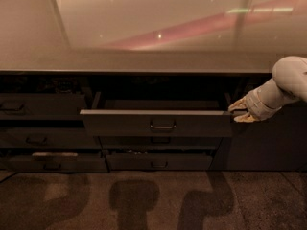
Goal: Open top drawer
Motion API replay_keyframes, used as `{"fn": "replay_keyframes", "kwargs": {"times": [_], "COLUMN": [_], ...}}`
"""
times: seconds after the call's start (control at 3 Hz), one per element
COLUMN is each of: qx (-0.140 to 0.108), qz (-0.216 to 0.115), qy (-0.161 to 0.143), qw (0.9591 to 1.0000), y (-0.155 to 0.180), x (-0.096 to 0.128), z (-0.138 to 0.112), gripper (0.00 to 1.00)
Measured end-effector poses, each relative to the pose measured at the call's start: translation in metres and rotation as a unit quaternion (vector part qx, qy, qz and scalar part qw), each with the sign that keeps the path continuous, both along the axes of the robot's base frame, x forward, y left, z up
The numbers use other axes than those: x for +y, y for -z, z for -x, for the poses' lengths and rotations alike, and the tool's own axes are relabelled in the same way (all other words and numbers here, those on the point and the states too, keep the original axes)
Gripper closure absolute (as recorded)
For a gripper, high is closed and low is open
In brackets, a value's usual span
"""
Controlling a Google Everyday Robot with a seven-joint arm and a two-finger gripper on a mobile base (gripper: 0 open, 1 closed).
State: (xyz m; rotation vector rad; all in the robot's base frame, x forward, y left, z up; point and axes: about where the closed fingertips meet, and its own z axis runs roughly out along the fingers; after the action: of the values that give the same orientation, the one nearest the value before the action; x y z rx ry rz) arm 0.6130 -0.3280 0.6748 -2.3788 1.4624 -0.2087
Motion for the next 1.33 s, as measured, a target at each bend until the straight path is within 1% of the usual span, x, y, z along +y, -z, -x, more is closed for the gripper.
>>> {"fn": "replay_keyframes", "kwargs": {"times": [0.33, 0.67, 1.0, 1.33], "qx": [-0.049, -0.083, -0.047, -0.022], "qz": [0.009, 0.005, 0.002, -0.014], "qy": [-0.044, -0.092, -0.095, -0.085], "qw": [0.9978, 0.9923, 0.9943, 0.996], "y": [-0.01, 0.039, 0.12, 0.132], "x": [0.004, -0.001, -0.035, -0.037], "z": [0.02, 0.077, 0.175, 0.204], "gripper": [1.0, 1.0, 1.0, 1.0]}}
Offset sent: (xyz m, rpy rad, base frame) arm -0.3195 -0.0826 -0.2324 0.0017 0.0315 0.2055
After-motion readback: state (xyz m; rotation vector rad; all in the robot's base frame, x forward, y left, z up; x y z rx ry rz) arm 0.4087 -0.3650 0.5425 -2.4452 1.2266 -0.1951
